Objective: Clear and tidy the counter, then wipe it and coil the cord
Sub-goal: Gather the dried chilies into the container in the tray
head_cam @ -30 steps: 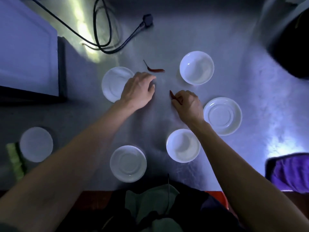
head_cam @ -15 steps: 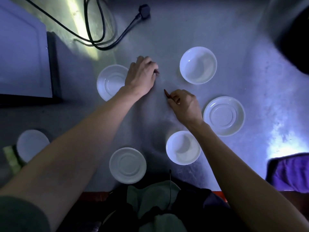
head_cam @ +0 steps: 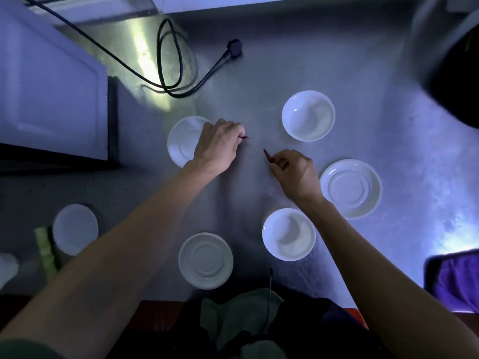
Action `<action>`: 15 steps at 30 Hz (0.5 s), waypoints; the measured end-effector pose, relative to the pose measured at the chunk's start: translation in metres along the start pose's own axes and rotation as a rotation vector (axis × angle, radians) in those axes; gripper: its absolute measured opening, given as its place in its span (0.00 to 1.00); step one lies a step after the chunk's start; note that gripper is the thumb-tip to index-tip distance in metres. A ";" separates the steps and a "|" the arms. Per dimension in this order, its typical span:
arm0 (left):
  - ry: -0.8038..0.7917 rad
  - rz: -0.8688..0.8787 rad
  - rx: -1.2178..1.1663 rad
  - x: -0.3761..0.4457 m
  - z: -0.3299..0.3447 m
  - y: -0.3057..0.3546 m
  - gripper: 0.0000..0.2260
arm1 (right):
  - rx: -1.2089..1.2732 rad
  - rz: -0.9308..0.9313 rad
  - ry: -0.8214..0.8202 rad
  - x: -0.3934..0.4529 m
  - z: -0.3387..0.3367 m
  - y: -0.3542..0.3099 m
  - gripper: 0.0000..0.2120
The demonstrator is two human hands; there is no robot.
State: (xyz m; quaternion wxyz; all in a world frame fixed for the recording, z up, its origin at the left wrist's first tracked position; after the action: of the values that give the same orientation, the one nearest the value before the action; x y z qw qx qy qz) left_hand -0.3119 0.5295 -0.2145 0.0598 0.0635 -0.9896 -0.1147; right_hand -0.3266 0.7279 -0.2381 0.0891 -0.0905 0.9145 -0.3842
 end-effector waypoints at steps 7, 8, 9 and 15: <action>0.069 -0.003 -0.013 -0.051 -0.032 -0.009 0.03 | 0.058 -0.039 0.009 -0.016 -0.001 -0.018 0.06; 0.082 -0.007 -0.016 -0.059 -0.035 -0.011 0.04 | 0.060 -0.050 0.009 -0.019 0.000 -0.022 0.07; 0.098 -0.013 -0.021 -0.067 -0.039 -0.013 0.04 | 0.067 -0.059 0.009 -0.022 0.002 -0.027 0.07; 0.203 -0.067 -0.049 -0.125 -0.056 -0.031 0.07 | 0.075 -0.147 -0.006 -0.056 0.020 -0.059 0.08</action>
State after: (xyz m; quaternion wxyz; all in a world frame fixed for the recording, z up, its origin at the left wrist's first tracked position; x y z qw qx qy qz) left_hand -0.1774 0.5049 -0.1806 0.1574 0.1062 -0.9726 -0.1339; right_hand -0.2620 0.6865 -0.2041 0.0666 -0.1549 0.8900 -0.4236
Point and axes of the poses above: each hand's wrist, its own x-axis towards the middle knuckle, its own z-axis out of the palm, y = z × x, the point moved 5 cm from there along x, towards the middle knuckle, and after that the axes turned 15 degrees about y, right-handed, at the moved point
